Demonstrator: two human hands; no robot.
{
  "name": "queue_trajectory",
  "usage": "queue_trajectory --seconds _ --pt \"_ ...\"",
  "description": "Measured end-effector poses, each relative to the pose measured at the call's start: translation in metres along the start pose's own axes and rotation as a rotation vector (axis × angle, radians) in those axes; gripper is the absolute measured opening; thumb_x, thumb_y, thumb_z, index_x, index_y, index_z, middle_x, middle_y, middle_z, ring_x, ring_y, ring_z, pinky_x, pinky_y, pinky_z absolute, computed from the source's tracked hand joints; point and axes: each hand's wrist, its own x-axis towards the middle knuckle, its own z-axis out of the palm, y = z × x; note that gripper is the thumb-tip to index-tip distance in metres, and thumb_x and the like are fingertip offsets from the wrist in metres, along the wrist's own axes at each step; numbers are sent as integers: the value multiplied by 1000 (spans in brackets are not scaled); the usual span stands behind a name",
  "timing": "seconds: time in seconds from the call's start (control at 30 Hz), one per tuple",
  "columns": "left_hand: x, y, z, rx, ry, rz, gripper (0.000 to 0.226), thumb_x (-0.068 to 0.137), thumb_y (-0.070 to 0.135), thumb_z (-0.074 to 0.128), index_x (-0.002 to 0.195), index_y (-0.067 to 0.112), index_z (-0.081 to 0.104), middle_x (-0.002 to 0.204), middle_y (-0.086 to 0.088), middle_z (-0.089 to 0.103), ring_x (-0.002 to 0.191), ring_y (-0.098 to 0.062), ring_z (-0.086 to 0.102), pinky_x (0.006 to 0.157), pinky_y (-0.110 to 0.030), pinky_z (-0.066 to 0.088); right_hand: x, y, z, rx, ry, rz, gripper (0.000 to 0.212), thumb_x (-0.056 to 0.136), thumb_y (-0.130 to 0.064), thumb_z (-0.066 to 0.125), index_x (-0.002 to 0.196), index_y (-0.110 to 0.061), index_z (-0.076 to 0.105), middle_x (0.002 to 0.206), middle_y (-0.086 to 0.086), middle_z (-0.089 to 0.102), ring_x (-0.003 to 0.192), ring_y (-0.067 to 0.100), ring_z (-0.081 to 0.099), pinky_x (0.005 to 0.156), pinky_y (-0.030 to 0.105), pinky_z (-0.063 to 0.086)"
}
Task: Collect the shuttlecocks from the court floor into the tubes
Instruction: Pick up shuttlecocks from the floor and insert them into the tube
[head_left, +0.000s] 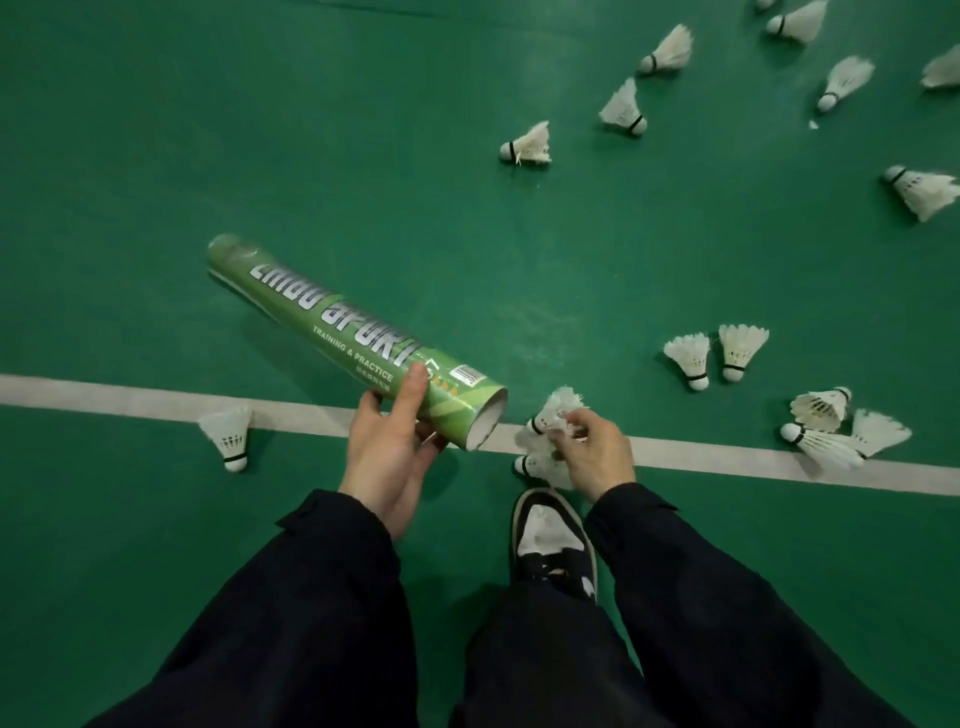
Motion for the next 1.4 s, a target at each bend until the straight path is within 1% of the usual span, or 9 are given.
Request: queue_trajectory --seconds 0.2,0.5,0.6,0.77,0.9,0.97,1.07,1.27,1.4 --pt "-10 12 1 -193 81 16 59 92 35 70 144 16 51 126 -5 74 111 -18 73 87 -32 61 -97 -66 -43 728 176 -309 20 88 -2 73 101 -17 74 93 2 78 81 20 71 78 31 60" --pt "-34 10 5 -228 -26 -61 71 85 45 71 141 3 58 137 -22 67 109 -28 71 82 -34 64 -103 -90 -5 -73 -260 -648 30 101 -25 50 97 -54 58 63 -19 58 58 6 52 61 30 44" --pt "-35 7 2 -227 -28 -42 56 95 38 66 139 4 58 133 -20 70 105 -26 72 79 -34 64 -108 -91 -5 7 -277 -561 43 94 -18 50 121 -51 51 53 6 49 49 22 44 53 37 42" --pt "-35 2 3 -165 -58 -7 53 95 36 67 139 9 56 126 -13 74 102 -22 74 79 -33 63 -105 -81 -6 21 -518 -528 43 94 -16 60 131 -37 53 55 2 60 46 9 50 50 25 43" --pt "-32 7 -6 -164 11 43 56 95 36 69 143 13 51 124 -6 75 104 -18 75 90 -38 60 -81 -56 -5 508 -85 -337 16 99 -13 58 109 -17 70 69 10 67 54 13 55 54 29 48" --pt "-33 8 -12 -177 38 42 55 97 33 69 145 16 49 122 -2 75 103 -16 76 92 -37 60 -46 -27 5 310 185 -139 10 96 -16 62 103 -17 69 97 3 71 87 17 67 79 38 56" --pt "-35 10 -18 -201 48 25 50 97 31 69 142 18 52 115 1 79 99 -14 77 87 -34 61 -14 13 20 -65 125 79 53 91 -25 70 139 -13 51 140 12 53 124 29 57 105 41 45" --pt "-34 12 -24 -267 97 -14 49 99 28 68 143 14 52 122 -4 76 108 -20 74 92 -38 61 -28 -2 20 204 96 -9 3 90 -18 73 92 -17 71 96 7 74 86 20 66 90 42 58" --pt "-32 13 -20 -298 166 8 56 98 31 70 145 10 46 127 -7 72 109 -21 74 90 -39 62 -64 -45 10 539 226 -146 7 91 -13 72 87 -19 71 82 3 69 76 18 60 73 34 54"
